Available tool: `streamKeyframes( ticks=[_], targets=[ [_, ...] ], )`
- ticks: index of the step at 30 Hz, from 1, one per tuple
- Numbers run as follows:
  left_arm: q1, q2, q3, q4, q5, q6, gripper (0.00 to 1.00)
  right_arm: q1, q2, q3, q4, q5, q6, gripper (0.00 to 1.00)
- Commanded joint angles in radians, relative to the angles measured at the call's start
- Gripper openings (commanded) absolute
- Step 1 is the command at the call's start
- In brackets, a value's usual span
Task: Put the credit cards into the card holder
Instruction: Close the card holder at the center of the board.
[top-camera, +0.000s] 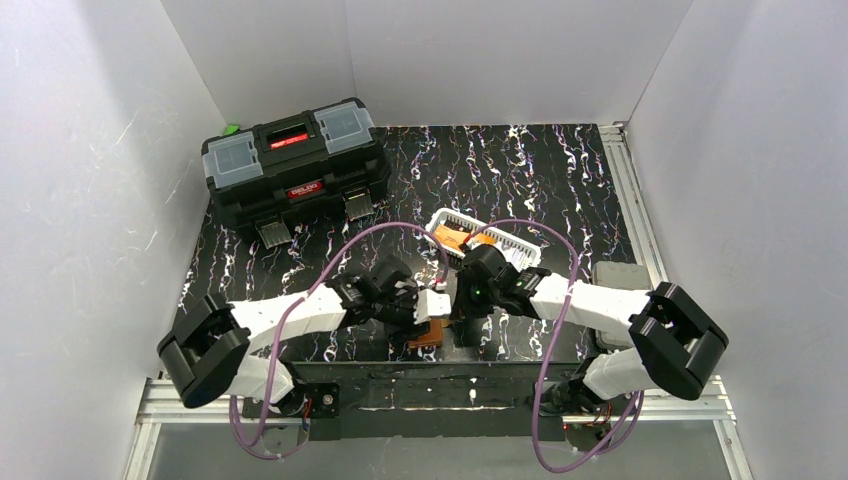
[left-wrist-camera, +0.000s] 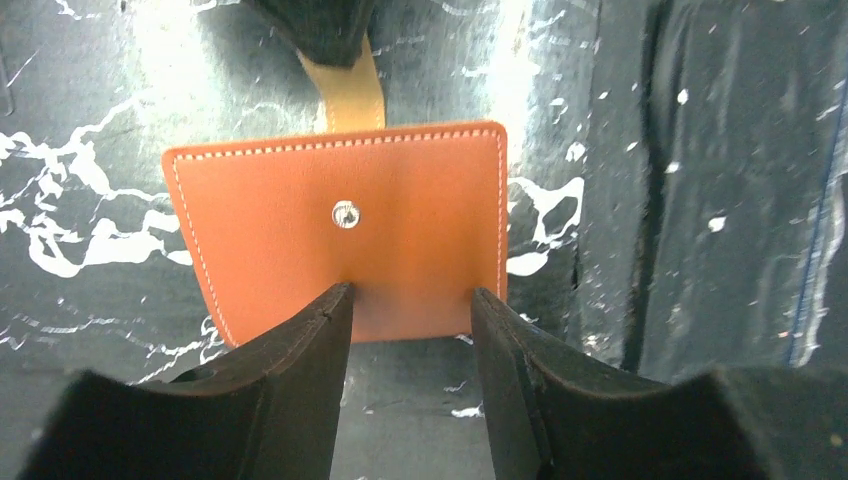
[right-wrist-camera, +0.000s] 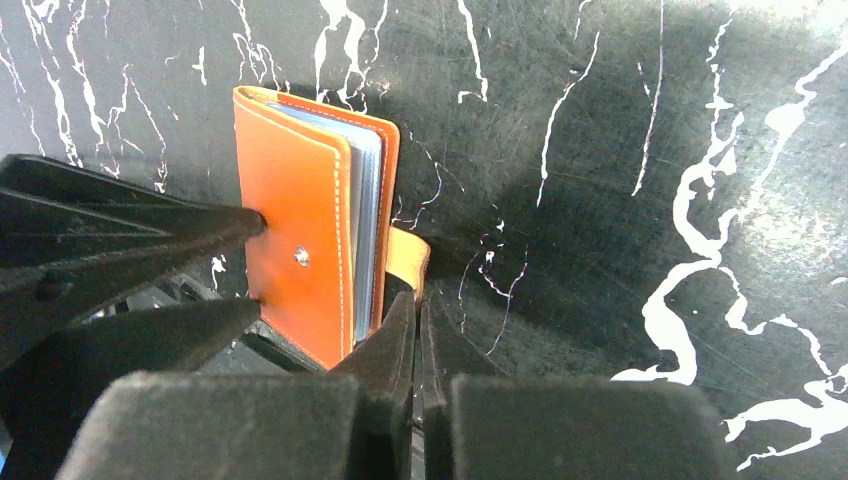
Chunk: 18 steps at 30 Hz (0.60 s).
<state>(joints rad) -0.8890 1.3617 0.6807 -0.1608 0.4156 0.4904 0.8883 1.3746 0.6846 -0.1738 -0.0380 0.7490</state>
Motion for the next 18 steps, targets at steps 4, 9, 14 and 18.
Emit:
streamKeyframes(
  ticks=[4, 9, 14, 18],
  targets=[
    [-0.020, -0.071, -0.076, 0.077, -0.121, 0.144, 0.47, -0.015, -0.033, -0.020, 0.042, -0.031, 0.002, 0.01],
    [-0.036, -0.039, -0.060, 0.080, -0.111, 0.206, 0.47, -0.021, -0.036, -0.025, 0.051, -0.042, 0.003, 0.01],
    [-0.044, -0.014, -0.079, 0.055, -0.086, 0.326, 0.48, -0.031, -0.064, -0.050, 0.077, -0.056, -0.005, 0.11],
    [-0.045, -0.022, -0.086, 0.005, -0.056, 0.392, 0.48, -0.058, -0.042, -0.054, 0.081, -0.104, -0.005, 0.13]
  ],
)
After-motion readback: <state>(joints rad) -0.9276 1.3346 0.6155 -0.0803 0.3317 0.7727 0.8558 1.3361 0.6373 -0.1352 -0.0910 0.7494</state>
